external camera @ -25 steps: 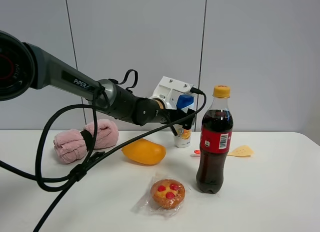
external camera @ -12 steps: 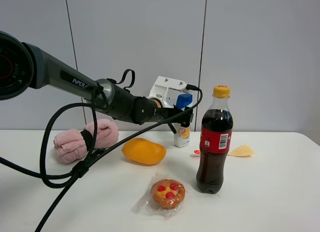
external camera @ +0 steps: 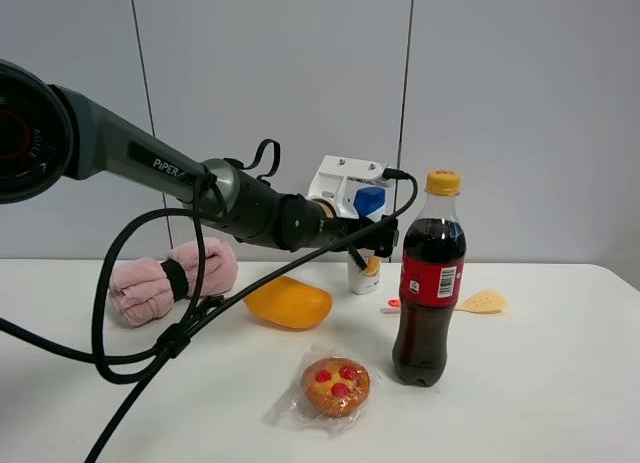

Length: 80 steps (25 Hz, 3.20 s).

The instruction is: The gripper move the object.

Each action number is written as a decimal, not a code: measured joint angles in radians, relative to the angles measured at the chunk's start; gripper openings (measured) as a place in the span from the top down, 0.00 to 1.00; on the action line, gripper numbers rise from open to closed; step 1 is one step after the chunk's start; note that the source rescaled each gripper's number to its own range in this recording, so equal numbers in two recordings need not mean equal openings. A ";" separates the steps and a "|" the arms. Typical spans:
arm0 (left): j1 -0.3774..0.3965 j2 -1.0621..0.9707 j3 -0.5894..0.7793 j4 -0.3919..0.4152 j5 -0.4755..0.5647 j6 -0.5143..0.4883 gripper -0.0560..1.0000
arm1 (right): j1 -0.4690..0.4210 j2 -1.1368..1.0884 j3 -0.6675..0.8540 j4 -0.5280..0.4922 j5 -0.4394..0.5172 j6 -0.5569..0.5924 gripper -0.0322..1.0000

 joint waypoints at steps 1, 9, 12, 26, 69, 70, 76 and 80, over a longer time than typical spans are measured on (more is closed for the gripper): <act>0.000 0.000 0.000 0.000 -0.001 0.000 0.00 | 0.000 0.000 0.000 0.000 0.000 0.000 0.00; 0.000 0.000 0.000 -0.001 -0.026 -0.003 0.00 | 0.000 0.000 0.000 0.000 0.000 0.000 0.00; 0.000 0.000 0.000 -0.001 -0.029 -0.003 0.00 | 0.000 0.000 0.000 0.000 0.000 0.000 0.00; 0.000 0.000 -0.002 -0.001 -0.003 -0.004 0.94 | 0.000 0.000 0.000 0.000 0.000 0.000 0.00; -0.010 -0.333 0.003 0.053 0.491 -0.011 0.92 | 0.000 0.000 0.000 0.000 0.000 0.000 0.00; -0.010 -0.349 0.013 0.054 0.490 -0.011 0.92 | 0.000 0.000 0.000 0.000 0.000 0.000 0.00; -0.009 -0.488 0.204 0.055 0.393 -0.011 0.92 | 0.000 0.000 0.000 0.000 0.000 0.000 0.00; 0.004 -0.594 0.395 0.053 0.307 -0.015 0.92 | 0.000 0.000 0.000 0.000 0.000 0.000 0.00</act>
